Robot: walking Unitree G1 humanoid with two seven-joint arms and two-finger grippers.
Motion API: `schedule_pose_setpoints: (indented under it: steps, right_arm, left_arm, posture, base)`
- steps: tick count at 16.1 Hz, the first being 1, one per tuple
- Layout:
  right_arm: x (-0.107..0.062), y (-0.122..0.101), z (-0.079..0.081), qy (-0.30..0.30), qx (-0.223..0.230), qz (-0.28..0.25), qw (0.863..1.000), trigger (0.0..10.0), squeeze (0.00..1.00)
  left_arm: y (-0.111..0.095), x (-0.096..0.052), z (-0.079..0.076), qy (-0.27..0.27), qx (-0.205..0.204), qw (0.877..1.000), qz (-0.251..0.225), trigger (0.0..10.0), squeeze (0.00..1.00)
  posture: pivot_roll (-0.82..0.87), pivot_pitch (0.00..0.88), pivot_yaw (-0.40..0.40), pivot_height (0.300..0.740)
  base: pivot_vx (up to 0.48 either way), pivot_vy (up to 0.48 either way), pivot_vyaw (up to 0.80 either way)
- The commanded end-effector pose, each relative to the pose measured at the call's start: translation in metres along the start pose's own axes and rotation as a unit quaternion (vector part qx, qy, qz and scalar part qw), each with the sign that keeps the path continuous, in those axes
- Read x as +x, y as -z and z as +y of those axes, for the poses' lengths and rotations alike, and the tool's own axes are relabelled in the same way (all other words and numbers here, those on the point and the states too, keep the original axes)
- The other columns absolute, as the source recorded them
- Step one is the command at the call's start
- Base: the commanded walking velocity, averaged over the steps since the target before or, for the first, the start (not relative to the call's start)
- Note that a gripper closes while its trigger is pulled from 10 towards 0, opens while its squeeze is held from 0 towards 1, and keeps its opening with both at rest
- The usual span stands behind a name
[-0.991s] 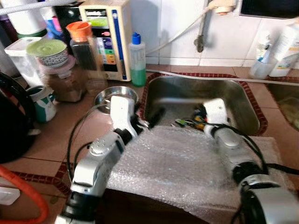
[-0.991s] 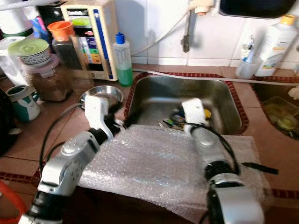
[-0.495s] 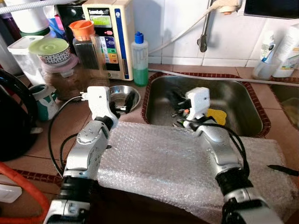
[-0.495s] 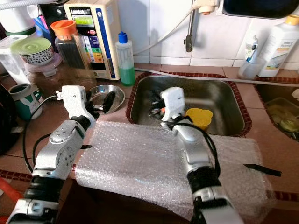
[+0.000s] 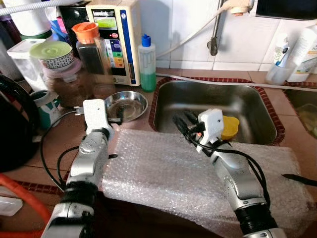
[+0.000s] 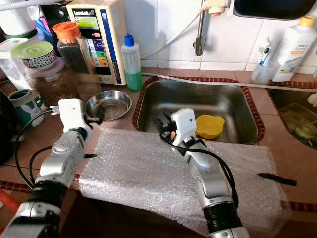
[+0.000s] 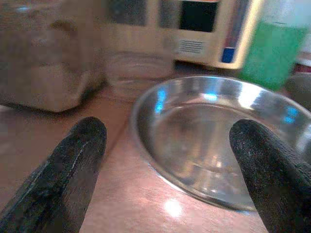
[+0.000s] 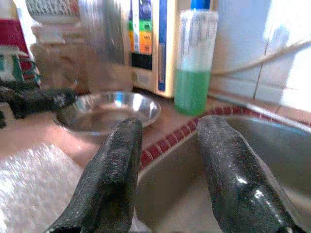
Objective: Kitchen organization
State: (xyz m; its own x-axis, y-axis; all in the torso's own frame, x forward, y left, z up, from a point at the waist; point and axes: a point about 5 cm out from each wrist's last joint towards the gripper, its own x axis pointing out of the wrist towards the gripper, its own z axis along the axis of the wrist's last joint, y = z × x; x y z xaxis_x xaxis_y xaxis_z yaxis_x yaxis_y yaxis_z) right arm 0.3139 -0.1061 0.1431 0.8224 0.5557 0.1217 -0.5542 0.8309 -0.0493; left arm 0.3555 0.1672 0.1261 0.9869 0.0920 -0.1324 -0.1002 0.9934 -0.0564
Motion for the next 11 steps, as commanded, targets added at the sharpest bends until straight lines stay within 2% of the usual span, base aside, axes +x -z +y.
schedule_pose_setpoints:
  steps: [1, 4, 6, 7, 10, 11]
  right_arm:
    - [0.001, -0.006, 0.003, -0.006, 0.001, -0.004, 1.0, 10.0, 0.91]
    - [-0.002, -0.01, 0.006, -0.012, 0.005, 0.004, 1.0, 10.0, 0.91]
    - [-0.003, -0.011, 0.017, -0.062, 0.011, 0.011, 0.998, 10.0, 0.89]
    - [-0.005, -0.012, 0.022, -0.086, 0.013, 0.016, 0.996, 10.0, 0.56]
    - [-0.007, -0.012, 0.028, -0.107, 0.009, 0.024, 0.994, 10.0, 0.27]
    - [-0.008, -0.01, 0.028, -0.107, 0.009, 0.028, 0.994, 10.0, 0.22]
  left_arm:
    - [-0.003, 0.004, 0.005, -0.02, -0.001, 1.0, -0.002, 10.0, 0.0]
    - [-0.002, 0.011, 0.002, -0.034, -0.012, 0.999, 0.013, 10.0, 0.0]
    - [0.001, 0.015, -0.003, -0.031, -0.021, 0.999, 0.034, 10.0, 0.0]
    - [0.002, 0.016, -0.004, -0.028, -0.023, 0.999, 0.039, 10.0, 0.0]
    - [0.007, 0.018, -0.005, -0.021, -0.025, 0.998, 0.061, 10.0, 0.0]
    - [0.011, 0.018, -0.004, -0.021, -0.025, 0.997, 0.076, 10.0, 0.0]
  posture:
    - [-0.02, 0.0, 0.073, 0.74]
    - [-0.02, 0.0, 0.071, 0.74]
    - [-0.02, 0.0, 0.071, 0.74]
    - [-0.02, 0.0, 0.072, 0.74]
    - [-0.02, 0.0, 0.072, 0.74]
    - [-0.02, 0.0, 0.071, 0.74]
  base:
    - [0.0, 0.0, 0.0]
    - [0.0, 0.0, 0.0]
    - [0.0, 0.0, 0.0]
    - [0.0, 0.0, 0.0]
    - [0.0, 0.0, 0.0]
    - [0.0, 0.0, 0.0]
